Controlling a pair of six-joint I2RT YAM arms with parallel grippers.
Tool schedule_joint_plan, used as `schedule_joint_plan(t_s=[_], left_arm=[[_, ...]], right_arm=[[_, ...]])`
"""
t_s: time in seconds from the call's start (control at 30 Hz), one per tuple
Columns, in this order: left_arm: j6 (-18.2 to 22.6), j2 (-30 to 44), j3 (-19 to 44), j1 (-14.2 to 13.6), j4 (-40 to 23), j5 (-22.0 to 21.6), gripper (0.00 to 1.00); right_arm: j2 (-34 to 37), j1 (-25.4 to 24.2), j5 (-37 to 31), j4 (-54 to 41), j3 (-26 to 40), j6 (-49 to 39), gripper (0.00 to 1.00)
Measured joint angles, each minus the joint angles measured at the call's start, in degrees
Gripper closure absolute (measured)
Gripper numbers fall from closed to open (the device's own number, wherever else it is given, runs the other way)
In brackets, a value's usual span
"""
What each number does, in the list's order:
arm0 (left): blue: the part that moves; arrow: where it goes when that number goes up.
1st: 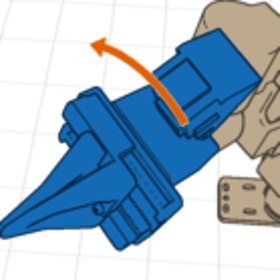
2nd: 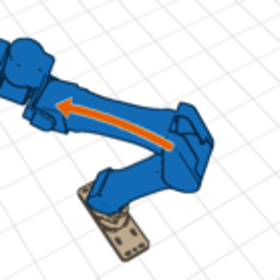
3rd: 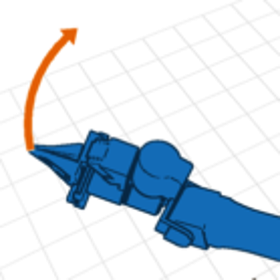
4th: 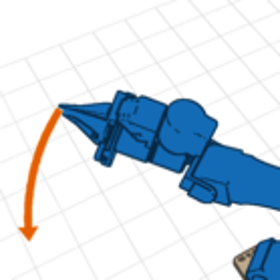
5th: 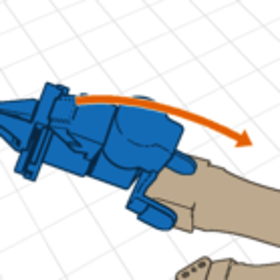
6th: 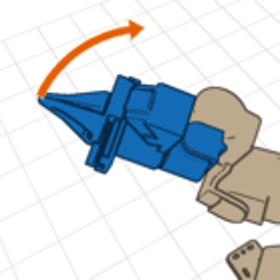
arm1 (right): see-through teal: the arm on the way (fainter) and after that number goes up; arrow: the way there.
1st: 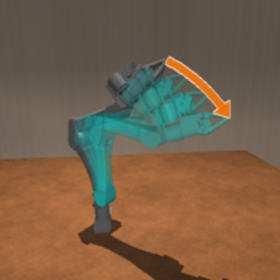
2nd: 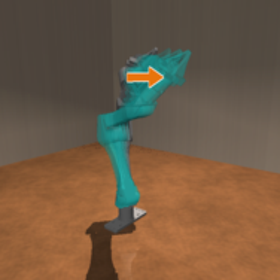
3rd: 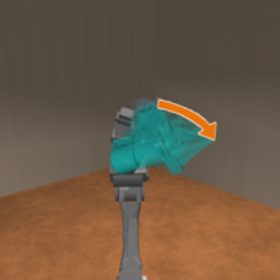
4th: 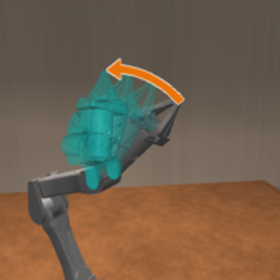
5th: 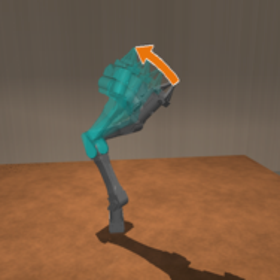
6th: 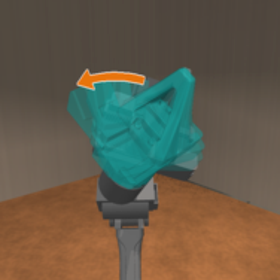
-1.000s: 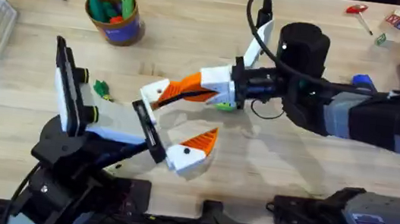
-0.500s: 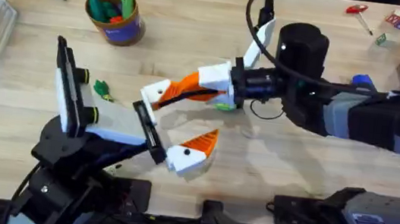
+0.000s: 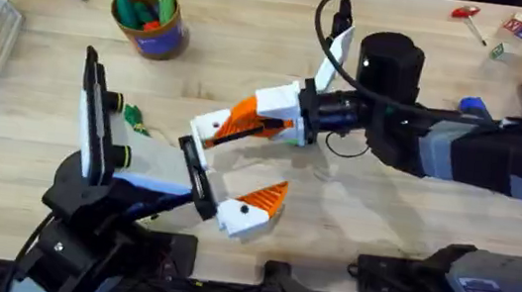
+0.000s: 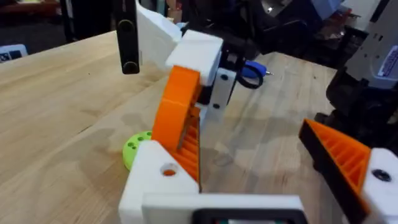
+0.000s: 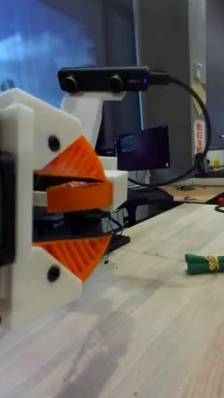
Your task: Pick up the gripper from the table and insert it into the empty holder that is missing its gripper. Then pick up a screw, insert it into the mounting hole, and use the screwdriver to tighten it. Finally, clean up the table by picking up the vegetable and placing it into the bucket.
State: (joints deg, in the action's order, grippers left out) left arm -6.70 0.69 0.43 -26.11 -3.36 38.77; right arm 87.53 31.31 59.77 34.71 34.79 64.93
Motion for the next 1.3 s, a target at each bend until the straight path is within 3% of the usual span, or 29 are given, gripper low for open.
schedule_joint_plan(t_s=[0.4,0.5,0.63,0.9,1.03,1.3], left_arm=[[0.5,0.0,0.0,-0.4,0.0,2.2,0.014],[0.5,0.0,0.0,-0.4,-0.1,2.4,0.014],[0.5,0.0,0.0,-0.4,-0.1,2.5,0.014],[0.5,0.0,0.0,-0.4,-0.1,2.6,0.014],[0.5,0.0,0.0,-0.4,-0.1,2.6,0.014],[0.5,0.0,0.0,-0.4,-0.1,2.6,0.014]], right_arm=[[0.6,-0.5,2.7,1.3,0.0,-0.2,0.277],[0.6,-0.7,2.7,1.3,0.0,-0.6,0.133],[0.6,-3.2,2.3,1.3,0.0,-3.5,0.112],[0.6,-15.1,-0.2,-0.9,1.2,-10.8,0.108],[0.6,-18.4,-2.5,-9.9,4.5,-17.2,0.107],[-1.5,-18.4,-16.5,-48.4,15.8,-36.1,0.105]])
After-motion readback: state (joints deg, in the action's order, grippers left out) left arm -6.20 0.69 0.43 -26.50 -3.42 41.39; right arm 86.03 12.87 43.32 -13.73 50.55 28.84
